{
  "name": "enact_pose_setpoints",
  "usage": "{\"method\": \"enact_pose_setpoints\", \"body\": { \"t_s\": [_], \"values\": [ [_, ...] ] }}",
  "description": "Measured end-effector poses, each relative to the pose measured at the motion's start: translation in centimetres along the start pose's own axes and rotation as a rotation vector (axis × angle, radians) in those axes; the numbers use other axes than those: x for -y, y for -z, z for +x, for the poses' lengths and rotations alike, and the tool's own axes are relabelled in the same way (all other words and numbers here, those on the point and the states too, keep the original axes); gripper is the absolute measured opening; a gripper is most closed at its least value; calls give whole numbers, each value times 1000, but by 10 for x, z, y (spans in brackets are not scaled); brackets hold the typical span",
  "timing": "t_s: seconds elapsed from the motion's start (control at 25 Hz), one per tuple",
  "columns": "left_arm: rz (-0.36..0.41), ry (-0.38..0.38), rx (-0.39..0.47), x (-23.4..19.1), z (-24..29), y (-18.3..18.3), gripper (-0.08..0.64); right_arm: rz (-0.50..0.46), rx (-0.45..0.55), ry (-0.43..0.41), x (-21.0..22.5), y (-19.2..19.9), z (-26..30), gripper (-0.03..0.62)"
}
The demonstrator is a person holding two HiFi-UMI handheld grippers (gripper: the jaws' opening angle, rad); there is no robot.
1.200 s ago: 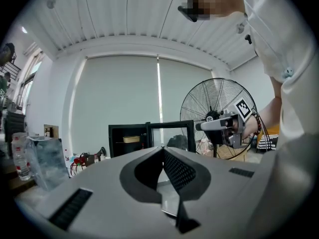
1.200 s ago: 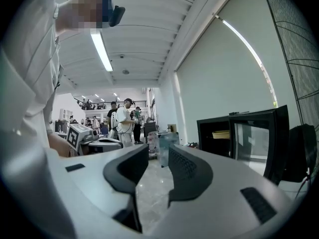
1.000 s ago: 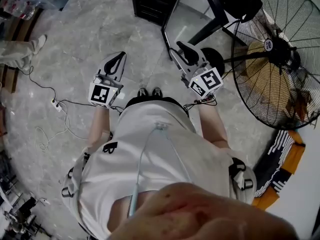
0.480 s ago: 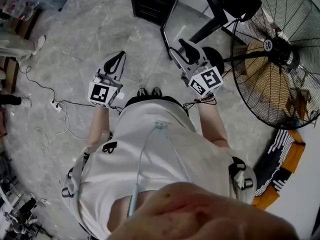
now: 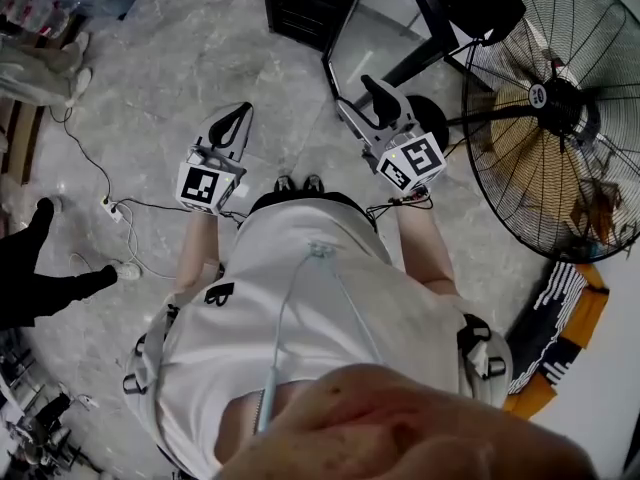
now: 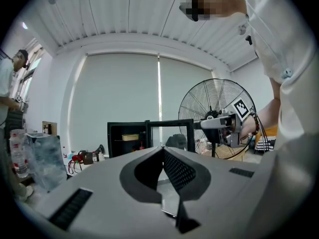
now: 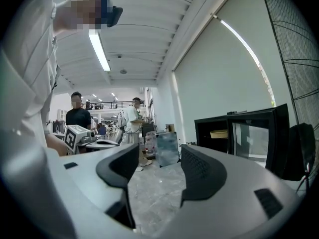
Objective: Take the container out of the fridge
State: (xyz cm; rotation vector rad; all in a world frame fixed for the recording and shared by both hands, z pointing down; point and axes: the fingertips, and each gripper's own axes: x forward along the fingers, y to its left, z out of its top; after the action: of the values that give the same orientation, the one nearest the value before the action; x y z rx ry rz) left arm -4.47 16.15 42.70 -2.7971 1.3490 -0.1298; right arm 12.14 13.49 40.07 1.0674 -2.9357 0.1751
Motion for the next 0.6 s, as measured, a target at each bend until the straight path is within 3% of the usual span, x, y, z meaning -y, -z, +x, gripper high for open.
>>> {"method": "enact_pose_setpoints", "body": {
  "t_s": [0.2,0.6],
  "values": [
    [-9,4,4,-4,1,3,8,-23,-9,4,-1,5,7,302],
    [-10,13,23,-13,-3,4,8,3,-9,20,0,7,14,304]
  ]
}}
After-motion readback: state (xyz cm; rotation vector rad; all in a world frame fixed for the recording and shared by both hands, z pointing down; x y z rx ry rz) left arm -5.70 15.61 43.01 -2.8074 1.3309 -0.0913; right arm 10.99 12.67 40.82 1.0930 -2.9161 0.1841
